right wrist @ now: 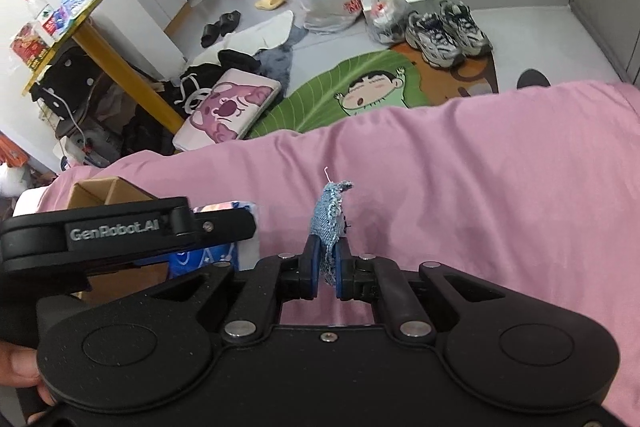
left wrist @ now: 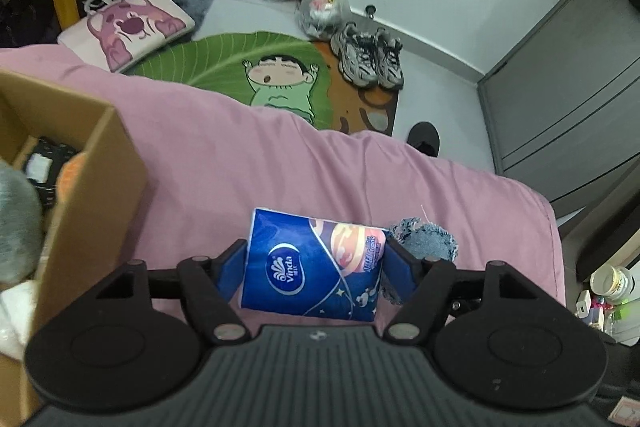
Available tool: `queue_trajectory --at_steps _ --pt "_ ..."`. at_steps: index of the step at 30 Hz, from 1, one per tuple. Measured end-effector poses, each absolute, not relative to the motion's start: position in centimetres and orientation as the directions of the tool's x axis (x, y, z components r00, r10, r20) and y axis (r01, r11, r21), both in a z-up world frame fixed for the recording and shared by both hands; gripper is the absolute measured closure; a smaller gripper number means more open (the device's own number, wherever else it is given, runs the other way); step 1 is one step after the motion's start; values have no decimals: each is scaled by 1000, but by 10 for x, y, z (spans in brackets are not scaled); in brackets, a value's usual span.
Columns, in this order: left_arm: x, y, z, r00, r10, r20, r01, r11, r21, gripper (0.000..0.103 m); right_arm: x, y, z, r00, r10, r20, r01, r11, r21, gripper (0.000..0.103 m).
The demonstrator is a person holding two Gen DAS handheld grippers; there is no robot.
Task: Organize soft objects
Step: 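Carry the tissue pack and small plush over the box with both tools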
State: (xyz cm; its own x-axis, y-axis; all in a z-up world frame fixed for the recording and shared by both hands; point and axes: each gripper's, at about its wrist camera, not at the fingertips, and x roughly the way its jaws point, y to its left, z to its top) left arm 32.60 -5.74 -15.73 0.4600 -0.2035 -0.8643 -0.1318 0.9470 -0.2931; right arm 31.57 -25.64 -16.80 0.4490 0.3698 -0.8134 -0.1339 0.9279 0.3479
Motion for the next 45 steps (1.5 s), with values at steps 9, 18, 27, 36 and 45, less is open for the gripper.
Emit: queue_trajectory --at_steps 9,18,27,36,45 --pt "297 -42 -137 499 -170 -850 -146 950 -276 32 298 -250 -146 491 379 -785 -174 925 338 95" --pt "267 -24 -113 548 -122 -827 -165 954 -250 32 275 -246 -122 539 408 -737 -218 912 346 95" --pt "237 -9 -87 602 -88 -794 -188 950 -248 32 256 -245 -98 610 406 -681 -228 912 340 95" --pt "212 14 -74 624 -62 -779 -216 944 -248 32 239 -232 -74 655 412 -634 -271 911 312 95" --pt "202 38 -60 648 -35 -760 -243 937 -250 32 235 -216 -68 672 433 -601 -295 901 319 95"
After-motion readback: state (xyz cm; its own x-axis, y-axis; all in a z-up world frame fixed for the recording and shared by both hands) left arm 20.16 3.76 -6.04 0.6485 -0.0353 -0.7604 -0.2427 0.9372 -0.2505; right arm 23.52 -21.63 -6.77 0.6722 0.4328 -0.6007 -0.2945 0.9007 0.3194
